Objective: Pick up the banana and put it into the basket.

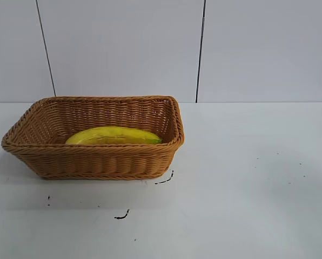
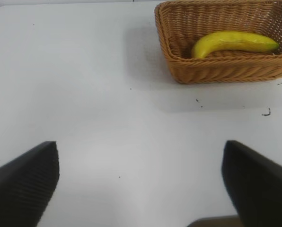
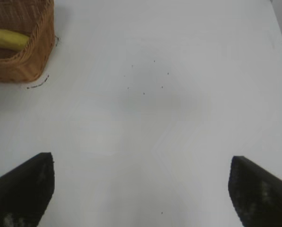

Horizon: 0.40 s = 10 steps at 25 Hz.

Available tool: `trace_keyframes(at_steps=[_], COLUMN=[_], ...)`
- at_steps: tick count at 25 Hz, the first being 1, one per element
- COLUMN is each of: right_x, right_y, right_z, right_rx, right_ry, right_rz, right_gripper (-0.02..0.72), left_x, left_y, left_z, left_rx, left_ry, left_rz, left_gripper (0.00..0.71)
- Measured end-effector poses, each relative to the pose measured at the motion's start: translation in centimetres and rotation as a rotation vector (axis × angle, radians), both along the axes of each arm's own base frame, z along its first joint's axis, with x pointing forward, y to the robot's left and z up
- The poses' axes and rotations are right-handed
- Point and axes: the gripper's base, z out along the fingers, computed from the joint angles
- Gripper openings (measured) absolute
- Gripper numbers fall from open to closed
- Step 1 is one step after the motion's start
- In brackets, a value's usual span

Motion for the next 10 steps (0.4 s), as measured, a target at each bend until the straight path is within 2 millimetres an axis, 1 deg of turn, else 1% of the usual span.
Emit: trace_keyframes(at_steps=[10], right_x=[0.0], right_y=[-0.03], right_z=[0.01], right_rx=[0.015], right_ry=[0.0], right_rz=[-0.011], right_gripper=[0.69], left_x=[0.0], left_y=[0.0], left_z=[0.0], left_rx=[0.0], left_ry=[0.0], left_rz=[0.0], left_gripper=[0.693])
